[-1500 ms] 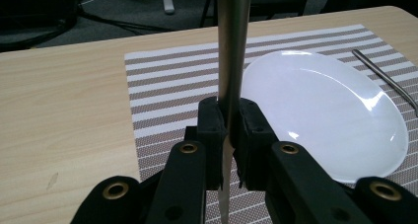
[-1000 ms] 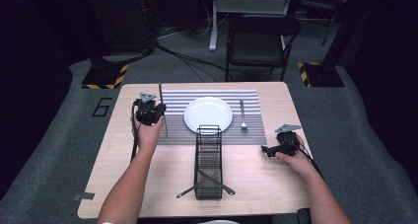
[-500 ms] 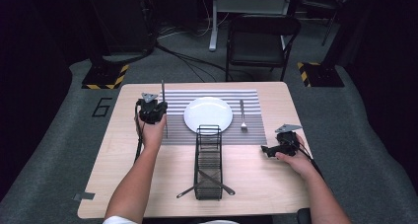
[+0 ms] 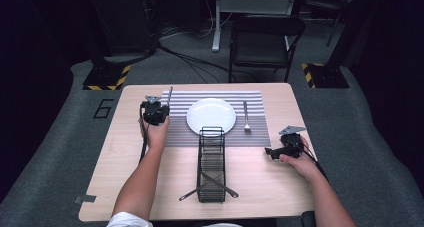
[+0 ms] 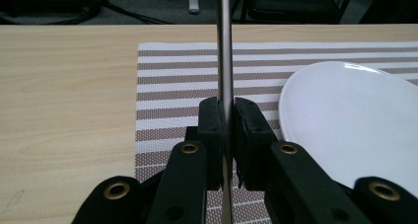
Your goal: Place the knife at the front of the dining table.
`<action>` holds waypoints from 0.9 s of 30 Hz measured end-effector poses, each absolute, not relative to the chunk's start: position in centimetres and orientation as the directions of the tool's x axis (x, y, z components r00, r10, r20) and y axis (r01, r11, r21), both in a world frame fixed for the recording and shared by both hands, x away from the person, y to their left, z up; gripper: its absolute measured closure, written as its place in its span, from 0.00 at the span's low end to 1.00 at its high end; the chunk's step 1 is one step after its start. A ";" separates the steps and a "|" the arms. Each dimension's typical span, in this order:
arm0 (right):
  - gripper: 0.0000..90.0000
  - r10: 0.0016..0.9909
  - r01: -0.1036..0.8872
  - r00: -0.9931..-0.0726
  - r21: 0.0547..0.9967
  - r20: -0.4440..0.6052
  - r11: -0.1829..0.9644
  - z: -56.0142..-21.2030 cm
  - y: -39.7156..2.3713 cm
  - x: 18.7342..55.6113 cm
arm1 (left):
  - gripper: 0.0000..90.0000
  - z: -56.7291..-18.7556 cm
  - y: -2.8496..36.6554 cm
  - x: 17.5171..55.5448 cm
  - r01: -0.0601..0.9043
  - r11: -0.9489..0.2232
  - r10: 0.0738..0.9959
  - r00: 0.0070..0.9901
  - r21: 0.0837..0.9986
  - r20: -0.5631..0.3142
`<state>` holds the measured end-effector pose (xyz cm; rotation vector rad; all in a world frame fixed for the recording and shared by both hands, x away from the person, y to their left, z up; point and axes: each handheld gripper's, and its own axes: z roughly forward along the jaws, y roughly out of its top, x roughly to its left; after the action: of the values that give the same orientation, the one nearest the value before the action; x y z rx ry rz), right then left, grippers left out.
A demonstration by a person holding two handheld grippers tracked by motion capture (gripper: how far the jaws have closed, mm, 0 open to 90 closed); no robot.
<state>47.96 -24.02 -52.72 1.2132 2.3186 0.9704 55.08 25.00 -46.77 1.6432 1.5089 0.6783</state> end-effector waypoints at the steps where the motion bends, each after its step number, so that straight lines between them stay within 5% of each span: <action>1: 0.00 0.819 0.580 -0.574 0.710 0.007 0.400 -52.7 -24.0 48.0 | 0.92 -46.8 25.0 55.2 0.559 0.021 0.981 0.148 0.829 -0.124; 27: 0.00 0.817 0.578 -0.576 0.710 0.007 0.402 -52.7 -24.0 48.0 | 0.92 -45.4 23.6 57.2 0.557 0.022 0.991 0.099 0.830 -0.093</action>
<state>47.99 -24.03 -52.73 1.2078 2.3214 0.9717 57.20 23.59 -45.44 1.6298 1.5511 0.7327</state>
